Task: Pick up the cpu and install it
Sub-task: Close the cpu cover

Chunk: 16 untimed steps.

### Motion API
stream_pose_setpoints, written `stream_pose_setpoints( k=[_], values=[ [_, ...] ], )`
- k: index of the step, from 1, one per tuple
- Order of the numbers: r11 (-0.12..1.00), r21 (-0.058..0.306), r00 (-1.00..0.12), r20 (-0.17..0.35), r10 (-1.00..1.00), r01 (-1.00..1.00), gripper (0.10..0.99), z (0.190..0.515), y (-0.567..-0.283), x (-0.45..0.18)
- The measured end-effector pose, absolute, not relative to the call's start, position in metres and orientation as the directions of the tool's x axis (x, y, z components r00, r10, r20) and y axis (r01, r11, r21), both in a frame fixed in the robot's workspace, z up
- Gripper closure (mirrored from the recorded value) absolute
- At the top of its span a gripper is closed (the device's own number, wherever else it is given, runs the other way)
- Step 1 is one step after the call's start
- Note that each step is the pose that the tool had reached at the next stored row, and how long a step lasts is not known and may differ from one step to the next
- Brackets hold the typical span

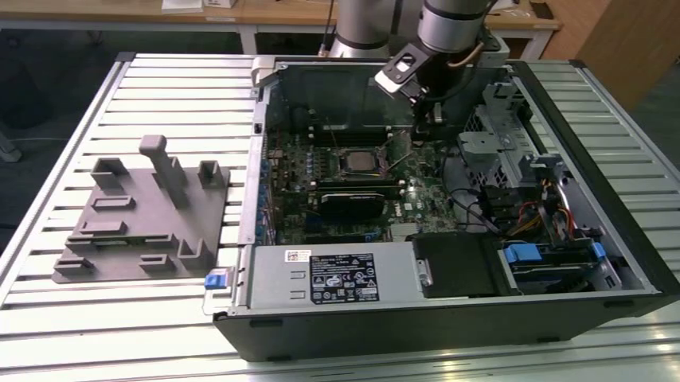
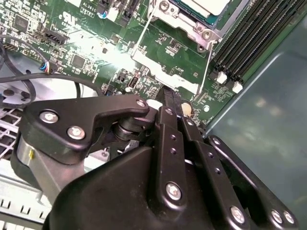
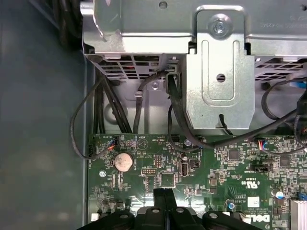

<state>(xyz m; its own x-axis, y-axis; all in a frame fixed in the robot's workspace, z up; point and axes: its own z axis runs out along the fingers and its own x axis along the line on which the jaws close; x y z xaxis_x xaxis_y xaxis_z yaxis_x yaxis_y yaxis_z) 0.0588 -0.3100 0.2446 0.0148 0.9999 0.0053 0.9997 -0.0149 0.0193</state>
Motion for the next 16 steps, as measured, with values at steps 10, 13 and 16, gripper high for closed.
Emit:
stream_pose_setpoints(
  k=[10,13,16],
  values=[
    [-0.015,0.019,0.015,0.005,1.000,1.000,0.980,0.243,-0.310,0.050],
    [-0.015,0.019,0.015,0.005,1.000,1.000,0.980,0.243,-0.310,0.049],
    [-0.015,0.019,0.015,0.005,1.000,1.000,0.980,0.243,-0.310,0.048]
  ],
)
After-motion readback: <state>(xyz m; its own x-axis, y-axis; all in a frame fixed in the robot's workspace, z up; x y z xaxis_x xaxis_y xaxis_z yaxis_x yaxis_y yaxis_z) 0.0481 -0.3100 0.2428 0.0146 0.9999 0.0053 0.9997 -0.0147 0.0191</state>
